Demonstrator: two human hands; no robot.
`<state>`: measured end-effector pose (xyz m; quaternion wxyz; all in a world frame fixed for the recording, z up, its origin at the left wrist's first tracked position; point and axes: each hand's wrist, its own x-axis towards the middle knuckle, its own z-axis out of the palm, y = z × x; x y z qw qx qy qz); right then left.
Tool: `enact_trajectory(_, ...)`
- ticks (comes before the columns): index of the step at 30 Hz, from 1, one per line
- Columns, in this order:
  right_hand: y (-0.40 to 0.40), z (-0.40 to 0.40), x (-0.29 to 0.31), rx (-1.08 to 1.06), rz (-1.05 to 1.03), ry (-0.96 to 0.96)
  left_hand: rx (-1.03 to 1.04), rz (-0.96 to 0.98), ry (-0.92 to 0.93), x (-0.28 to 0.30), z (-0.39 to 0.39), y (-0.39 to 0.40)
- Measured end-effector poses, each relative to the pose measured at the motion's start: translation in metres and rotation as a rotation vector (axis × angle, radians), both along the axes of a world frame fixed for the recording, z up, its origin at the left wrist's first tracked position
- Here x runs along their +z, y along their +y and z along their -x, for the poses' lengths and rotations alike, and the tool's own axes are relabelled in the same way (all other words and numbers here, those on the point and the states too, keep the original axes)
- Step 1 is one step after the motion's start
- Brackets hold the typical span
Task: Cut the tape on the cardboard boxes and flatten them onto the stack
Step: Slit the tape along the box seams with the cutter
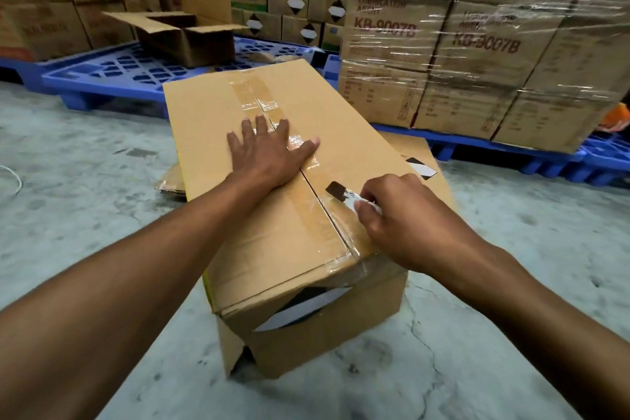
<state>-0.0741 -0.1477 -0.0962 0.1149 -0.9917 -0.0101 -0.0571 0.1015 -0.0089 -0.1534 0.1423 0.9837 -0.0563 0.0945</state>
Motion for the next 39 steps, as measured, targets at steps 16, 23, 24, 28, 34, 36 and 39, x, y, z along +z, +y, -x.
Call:
enact_trajectory(16,0.038,0.002,0.017,0.082,0.316,0.104,-0.003,0.020,0.035,0.001,0.002,-0.001)
enact_trajectory(23,0.044,0.007,0.026,0.076,0.314,0.170,0.001,0.017,0.029,0.001,0.002,0.000)
enact_trajectory(24,0.040,0.007,0.027,0.054,0.276,0.156,0.002,0.023,0.030,0.001,0.002,0.000)
enact_trajectory(28,0.024,0.001,0.021,-0.002,0.125,0.111,0.002,0.032,0.027,0.000,0.003,0.000)
enact_trajectory(34,0.025,0.001,0.010,0.000,0.086,0.060,0.003,0.029,0.029,0.000,0.003,-0.001)
enact_trajectory(36,0.028,0.002,0.011,0.003,0.091,0.065,0.003,0.032,0.035,0.000,0.003,0.000)
enact_trajectory(39,0.033,0.004,0.013,0.009,0.126,0.079,0.000,0.037,0.033,0.001,0.003,0.000)
